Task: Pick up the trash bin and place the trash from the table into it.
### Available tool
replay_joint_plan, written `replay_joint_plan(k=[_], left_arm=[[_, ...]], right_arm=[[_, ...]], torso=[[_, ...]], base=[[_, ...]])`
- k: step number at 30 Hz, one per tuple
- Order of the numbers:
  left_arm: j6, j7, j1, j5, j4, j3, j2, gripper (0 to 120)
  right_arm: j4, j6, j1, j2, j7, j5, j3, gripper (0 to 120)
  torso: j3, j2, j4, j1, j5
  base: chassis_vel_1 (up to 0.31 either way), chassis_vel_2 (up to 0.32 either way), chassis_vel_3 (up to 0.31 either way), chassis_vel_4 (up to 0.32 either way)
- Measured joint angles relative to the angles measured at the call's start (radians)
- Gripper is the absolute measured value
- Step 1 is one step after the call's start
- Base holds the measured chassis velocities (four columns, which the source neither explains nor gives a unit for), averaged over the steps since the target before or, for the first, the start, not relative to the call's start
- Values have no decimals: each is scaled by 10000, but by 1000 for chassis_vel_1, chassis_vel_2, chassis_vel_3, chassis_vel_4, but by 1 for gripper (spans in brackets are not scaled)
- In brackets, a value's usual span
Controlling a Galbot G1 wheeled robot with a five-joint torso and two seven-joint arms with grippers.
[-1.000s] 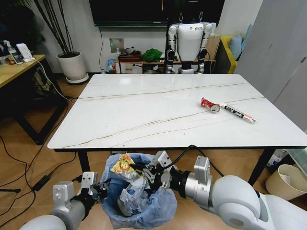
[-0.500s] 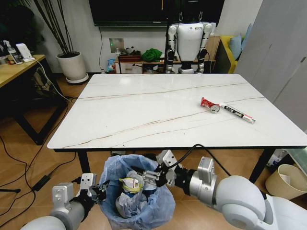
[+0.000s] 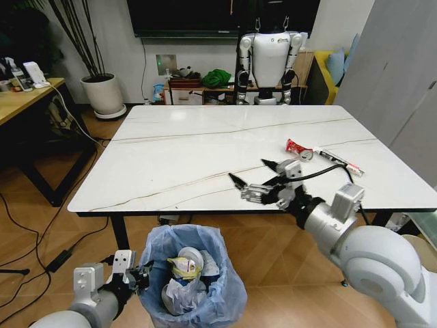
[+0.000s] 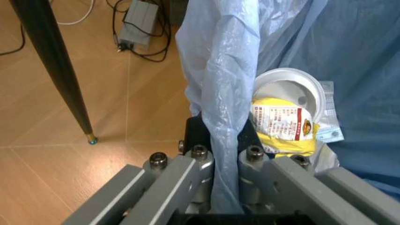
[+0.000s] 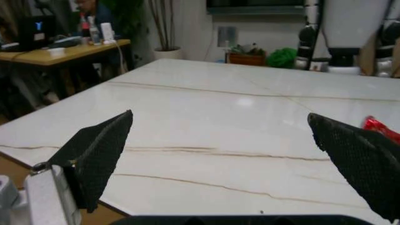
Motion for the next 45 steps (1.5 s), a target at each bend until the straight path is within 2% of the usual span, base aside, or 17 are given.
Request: replay_joint_plan(k=[1,2,6,13,29,45], left_arm=[[0,1,11,0,0,0,-2,0],[0,13,63,7,0,-4,-22,0],[0,16,125,38,0,-13,-43,0],[0,26,223,49,0,-65,24,0],[0,36,303,34,0,-125,109,0],[0,50,223,-13,0,-102,143,0]], right_arm=[[24,-2,-142,74,-11,-93,80,100],[126,-71,-716,493,-13,-568,414,100],[6,-121,-975,1097,0,-1191,938,100],[-360,-122,-1005,1633,-56,-1603,1873,100],[-339,-116,-1029,1863,-91,-1503,2083,100],[-382,-117,-1049,1874,-120,-1392,2116,100]], torso=[[0,0,-1,0,0],[-1,0,-1,-1,-1],[-1,1,2,-1,-2],[0,1,2,0,0],[-1,1,3,0,-3],[0,1,1,-1,-2]], base=[[0,0,0,0],[0,0,0,0],[0,0,0,0],[0,0,0,0],[0,0,0,0],[-67,-73,64,66]])
